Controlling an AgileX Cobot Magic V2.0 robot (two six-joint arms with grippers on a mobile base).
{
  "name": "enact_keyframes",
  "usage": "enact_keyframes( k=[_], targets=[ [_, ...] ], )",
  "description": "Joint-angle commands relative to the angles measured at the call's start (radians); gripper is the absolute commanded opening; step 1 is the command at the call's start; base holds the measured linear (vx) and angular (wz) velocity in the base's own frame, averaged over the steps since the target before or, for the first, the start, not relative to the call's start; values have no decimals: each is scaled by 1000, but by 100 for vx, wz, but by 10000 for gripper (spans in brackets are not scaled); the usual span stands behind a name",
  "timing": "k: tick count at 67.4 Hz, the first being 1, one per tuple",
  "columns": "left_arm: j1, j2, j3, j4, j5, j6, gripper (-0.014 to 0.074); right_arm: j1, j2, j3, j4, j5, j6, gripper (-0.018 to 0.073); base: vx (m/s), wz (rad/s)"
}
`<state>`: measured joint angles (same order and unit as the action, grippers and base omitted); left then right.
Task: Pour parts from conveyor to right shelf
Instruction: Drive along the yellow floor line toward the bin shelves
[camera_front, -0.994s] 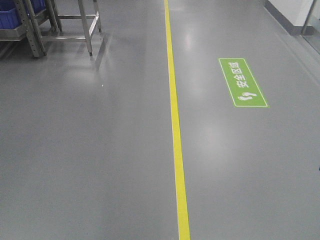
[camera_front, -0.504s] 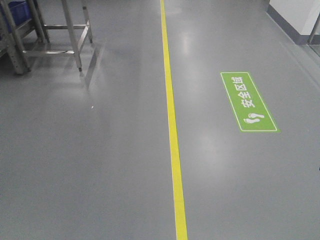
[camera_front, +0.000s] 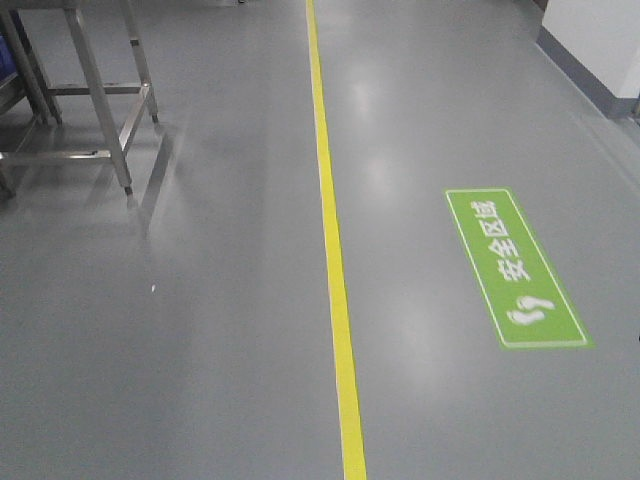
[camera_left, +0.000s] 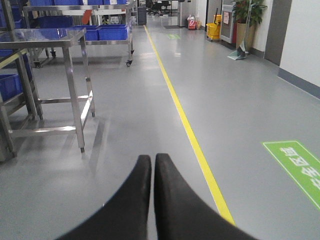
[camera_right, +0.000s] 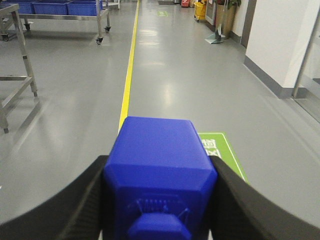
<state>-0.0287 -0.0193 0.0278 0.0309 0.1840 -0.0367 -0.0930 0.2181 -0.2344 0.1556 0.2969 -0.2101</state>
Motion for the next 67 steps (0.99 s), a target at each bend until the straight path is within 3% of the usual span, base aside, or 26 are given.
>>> enact_keyframes(
  k=[1, 67],
  targets=[
    [-5, -5, -19, -1, -68, -7, -6, -1, 7, -30, 0, -78, -9, -5, 83, 5],
    [-5, -5, -19, -1, -69, -7, -6, -1, 7, -30, 0, -77, -9, -5, 86, 4]
  ],
)
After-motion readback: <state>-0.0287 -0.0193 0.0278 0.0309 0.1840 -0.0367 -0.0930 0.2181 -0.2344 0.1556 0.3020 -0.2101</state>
